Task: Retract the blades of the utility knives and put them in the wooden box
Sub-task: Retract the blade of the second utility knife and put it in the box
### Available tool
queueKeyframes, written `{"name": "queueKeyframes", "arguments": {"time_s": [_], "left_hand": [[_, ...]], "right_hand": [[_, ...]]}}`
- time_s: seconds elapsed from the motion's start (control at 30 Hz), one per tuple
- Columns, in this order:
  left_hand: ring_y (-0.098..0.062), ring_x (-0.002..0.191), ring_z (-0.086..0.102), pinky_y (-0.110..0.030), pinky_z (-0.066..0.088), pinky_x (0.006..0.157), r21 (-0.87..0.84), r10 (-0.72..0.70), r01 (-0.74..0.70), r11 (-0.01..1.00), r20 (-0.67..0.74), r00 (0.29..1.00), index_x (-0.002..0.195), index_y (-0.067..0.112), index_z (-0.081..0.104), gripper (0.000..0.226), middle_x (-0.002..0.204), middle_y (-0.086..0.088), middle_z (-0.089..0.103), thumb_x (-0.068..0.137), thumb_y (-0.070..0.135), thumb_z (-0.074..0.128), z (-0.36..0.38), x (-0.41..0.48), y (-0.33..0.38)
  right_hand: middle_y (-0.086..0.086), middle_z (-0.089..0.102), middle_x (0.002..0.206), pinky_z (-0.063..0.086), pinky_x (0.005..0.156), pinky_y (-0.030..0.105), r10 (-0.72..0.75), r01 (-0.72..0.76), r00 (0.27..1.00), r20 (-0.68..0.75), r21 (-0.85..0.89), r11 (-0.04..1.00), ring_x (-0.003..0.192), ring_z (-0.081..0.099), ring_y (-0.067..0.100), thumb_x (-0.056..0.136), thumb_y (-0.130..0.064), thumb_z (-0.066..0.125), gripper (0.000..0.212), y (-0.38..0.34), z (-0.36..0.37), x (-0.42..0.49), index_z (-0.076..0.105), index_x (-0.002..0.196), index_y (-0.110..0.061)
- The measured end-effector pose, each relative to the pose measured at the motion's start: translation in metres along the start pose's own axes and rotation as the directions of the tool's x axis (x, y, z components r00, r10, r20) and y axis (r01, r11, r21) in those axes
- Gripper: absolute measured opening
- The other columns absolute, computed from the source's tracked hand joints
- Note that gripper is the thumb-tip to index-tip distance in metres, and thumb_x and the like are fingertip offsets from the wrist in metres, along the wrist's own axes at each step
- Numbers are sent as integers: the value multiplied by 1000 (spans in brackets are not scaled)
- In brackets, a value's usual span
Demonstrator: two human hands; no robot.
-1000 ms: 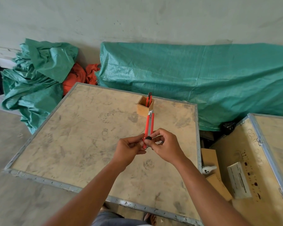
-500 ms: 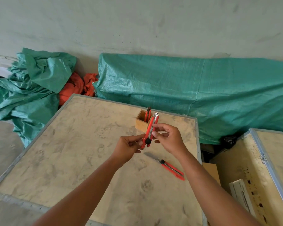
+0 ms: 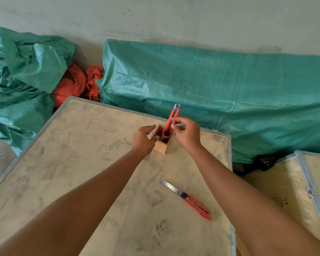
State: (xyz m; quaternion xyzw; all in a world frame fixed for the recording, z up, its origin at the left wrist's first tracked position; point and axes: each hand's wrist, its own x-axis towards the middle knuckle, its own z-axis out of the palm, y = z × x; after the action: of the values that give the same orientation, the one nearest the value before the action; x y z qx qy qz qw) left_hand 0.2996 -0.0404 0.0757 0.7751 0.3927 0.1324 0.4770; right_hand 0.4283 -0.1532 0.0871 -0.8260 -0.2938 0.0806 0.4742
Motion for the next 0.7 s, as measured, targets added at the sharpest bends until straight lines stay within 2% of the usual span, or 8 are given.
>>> {"name": "queueKeyframes", "arguments": {"time_s": [0.1, 0.2, 0.3, 0.43, 0.53, 0.63, 0.7], "left_hand": [[-24, 122, 57, -36, 47, 104, 131, -5, -1, 991, 47, 999, 139, 16, 54, 54, 139, -7, 57, 87, 17, 71, 5, 17, -7], [-23, 116, 60, -30, 46, 96, 184, -37, 19, 983, 95, 995, 138, 14, 54, 53, 138, -7, 58, 88, 15, 71, 9, 32, -14], [-21, 110, 60, -25, 44, 89, 164, -51, 29, 986, 132, 990, 132, 15, 60, 45, 133, -6, 62, 88, 12, 70, 14, 34, -23], [-19, 108, 61, -23, 42, 89, 136, 0, -17, 990, 125, 992, 131, 15, 62, 42, 131, -6, 63, 89, 11, 69, 15, 32, -29], [-21, 108, 62, -23, 43, 89, 133, 17, -32, 991, 114, 993, 133, 15, 60, 44, 130, -6, 63, 90, 12, 68, 15, 32, -33], [-21, 107, 62, -23, 43, 88, 117, 14, -27, 993, 107, 994, 134, 14, 60, 45, 130, -7, 63, 90, 12, 68, 16, 31, -32], [-21, 108, 62, -23, 44, 88, 125, 0, -13, 992, 102, 995, 134, 15, 59, 45, 130, -7, 63, 90, 12, 67, 16, 29, -31]], "right_hand": [[3, 79, 106, 63, 79, 40, -10, 10, 1000, 11, -63, 998, 84, 74, 18, 85, -4, 77, 25, 12, 14, 6, 80, 105, -19], [5, 79, 109, 61, 86, 40, -2, 8, 998, 55, -104, 995, 91, 73, 21, 84, -2, 78, 29, 22, 30, 12, 80, 107, -18], [7, 79, 111, 60, 91, 39, -2, 12, 997, 80, -129, 992, 97, 73, 23, 83, 0, 77, 30, 32, 41, 9, 80, 109, -16], [10, 79, 104, 54, 83, 26, -43, 55, 996, 82, -148, 987, 93, 72, 22, 83, 1, 78, 29, 34, 46, 10, 80, 108, -14], [12, 78, 100, 48, 80, 23, -67, 80, 995, 73, -180, 980, 90, 71, 26, 82, 0, 79, 28, 35, 48, 9, 80, 106, -12], [12, 74, 97, 50, 79, 23, -47, 56, 998, 50, -187, 981, 86, 70, 26, 80, 1, 79, 27, 39, 47, 8, 82, 103, -14], [11, 74, 97, 49, 78, 15, -42, 48, 998, 42, -174, 984, 83, 71, 23, 80, 2, 78, 25, 40, 42, 5, 82, 100, -13]]}}
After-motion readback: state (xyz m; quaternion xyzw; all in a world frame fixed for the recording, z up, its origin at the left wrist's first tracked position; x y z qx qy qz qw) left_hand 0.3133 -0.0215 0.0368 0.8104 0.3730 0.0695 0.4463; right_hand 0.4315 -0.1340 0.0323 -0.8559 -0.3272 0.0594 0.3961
